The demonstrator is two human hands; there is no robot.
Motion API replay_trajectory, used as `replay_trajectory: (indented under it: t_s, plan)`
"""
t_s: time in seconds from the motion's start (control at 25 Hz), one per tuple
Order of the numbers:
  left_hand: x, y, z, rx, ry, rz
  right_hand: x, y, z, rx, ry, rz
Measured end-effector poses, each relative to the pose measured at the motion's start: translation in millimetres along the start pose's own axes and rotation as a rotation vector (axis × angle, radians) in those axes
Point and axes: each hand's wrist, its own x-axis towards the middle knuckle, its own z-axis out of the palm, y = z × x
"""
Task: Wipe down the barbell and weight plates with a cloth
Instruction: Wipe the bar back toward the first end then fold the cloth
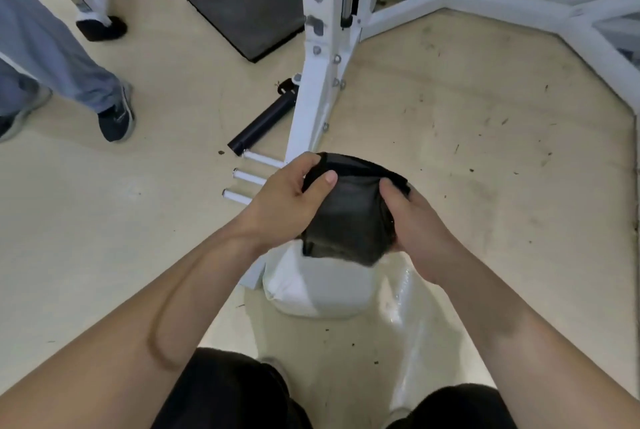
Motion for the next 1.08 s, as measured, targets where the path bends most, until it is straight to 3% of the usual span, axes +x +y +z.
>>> replay_trajectory:
  t_s: [0.08, 0.16, 0.24, 0.32, 0.44, 0.56, 0.64, 0.8, 0.88, 0.96, 1.0, 1.08]
  plan:
    - [17, -36, 1, 0.016, -0.027, -0.052, 34, 31, 1, 0.058, -0.118, 0.044]
    - [32, -59, -2, -0.116, -0.115, -0.232, 60, 46, 2, 0.104, -0.199, 0.142]
    - [50, -81, 3, -0.153, -0.139, -0.33, 82, 60, 3, 0.013, -0.224, 0.22]
    - [74, -110, 16, 0.028, -0.078, -0.291, 107, 79, 5, -0.179, -0.161, 0.139]
    - [98, -143, 36, 0.252, 0.068, -0.172, 131, 104, 10, -0.345, 0.068, -0.145]
    - [104, -162, 39, 0.119, 0.203, -0.013, 141, 125, 12, -0.239, 0.158, -0.323]
    - [101, -173, 40, 0.078, 0.181, 0.071, 141, 139, 13, -0.198, 0.147, -0.354]
    - [97, -192, 24, 0.273, -0.041, 0.108, 144, 153, 6, -0.38, -0.059, -0.458]
    - [91, -202, 14, 0.536, -0.257, 0.093, 144, 160, 3, -0.611, -0.255, -0.464]
    - [81, -208, 15, 0.775, -0.458, -0.089, 146, 176, 6, -0.966, -0.438, -0.442]
    - [78, -212, 19, 0.811, -0.486, -0.164, 145, 185, 9, -1.121, -0.518, -0.422]
    - [80, -212, 26, 0.794, -0.32, -0.193, 139, 188, 11, -1.214, -0.543, -0.406]
